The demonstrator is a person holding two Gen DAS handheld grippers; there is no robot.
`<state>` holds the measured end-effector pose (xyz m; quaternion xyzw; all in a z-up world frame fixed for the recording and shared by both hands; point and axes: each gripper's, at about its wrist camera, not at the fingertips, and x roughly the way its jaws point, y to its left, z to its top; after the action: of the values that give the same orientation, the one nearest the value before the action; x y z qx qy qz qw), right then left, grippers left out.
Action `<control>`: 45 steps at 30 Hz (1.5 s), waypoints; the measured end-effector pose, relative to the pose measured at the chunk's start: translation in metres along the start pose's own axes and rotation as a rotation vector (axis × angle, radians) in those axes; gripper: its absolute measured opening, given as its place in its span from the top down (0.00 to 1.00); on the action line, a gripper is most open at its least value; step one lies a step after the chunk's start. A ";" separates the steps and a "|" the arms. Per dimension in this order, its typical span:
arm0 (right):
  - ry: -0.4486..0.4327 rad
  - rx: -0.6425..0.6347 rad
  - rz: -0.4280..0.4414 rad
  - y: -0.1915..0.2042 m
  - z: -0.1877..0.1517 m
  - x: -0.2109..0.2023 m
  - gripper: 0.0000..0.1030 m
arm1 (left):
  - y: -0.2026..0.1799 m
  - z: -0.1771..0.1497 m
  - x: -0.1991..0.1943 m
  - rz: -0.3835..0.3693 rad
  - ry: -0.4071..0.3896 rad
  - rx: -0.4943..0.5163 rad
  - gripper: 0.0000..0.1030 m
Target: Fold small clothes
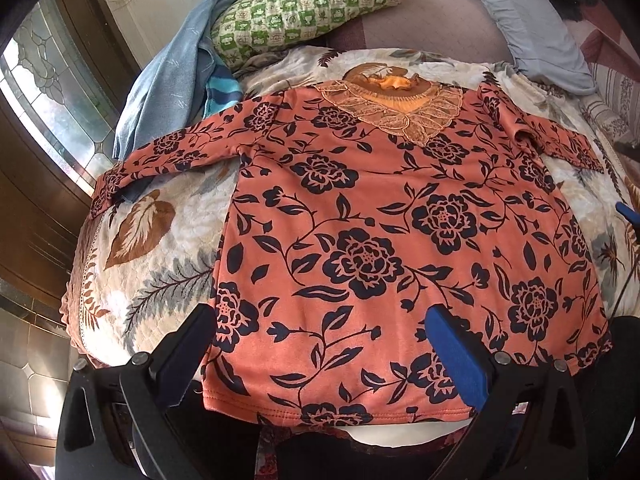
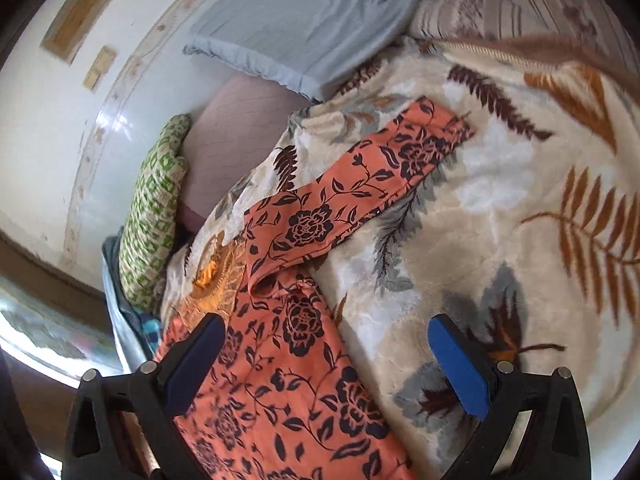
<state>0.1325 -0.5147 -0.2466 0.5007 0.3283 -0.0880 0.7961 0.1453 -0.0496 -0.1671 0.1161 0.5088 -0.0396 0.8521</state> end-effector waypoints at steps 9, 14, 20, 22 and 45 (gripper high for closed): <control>0.026 0.410 0.243 -0.052 0.060 0.095 0.15 | 0.000 0.005 0.019 0.039 0.050 -0.010 0.00; -0.011 0.485 0.250 -0.066 0.078 0.113 0.23 | -0.012 0.008 0.026 0.040 0.063 0.017 0.00; -0.018 0.510 0.152 -0.074 0.087 0.127 0.35 | -0.025 0.015 0.026 0.033 0.053 0.036 0.00; -0.042 0.487 0.131 -0.070 0.092 0.130 0.35 | -0.027 0.017 0.026 0.034 0.052 0.041 0.00; -0.051 -0.009 0.511 0.094 0.081 0.143 0.90 | -0.017 0.024 0.028 0.052 0.047 0.037 0.00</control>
<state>0.3216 -0.5118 -0.2417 0.5616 0.1712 0.1049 0.8027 0.1762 -0.0702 -0.1835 0.1456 0.5247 -0.0241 0.8384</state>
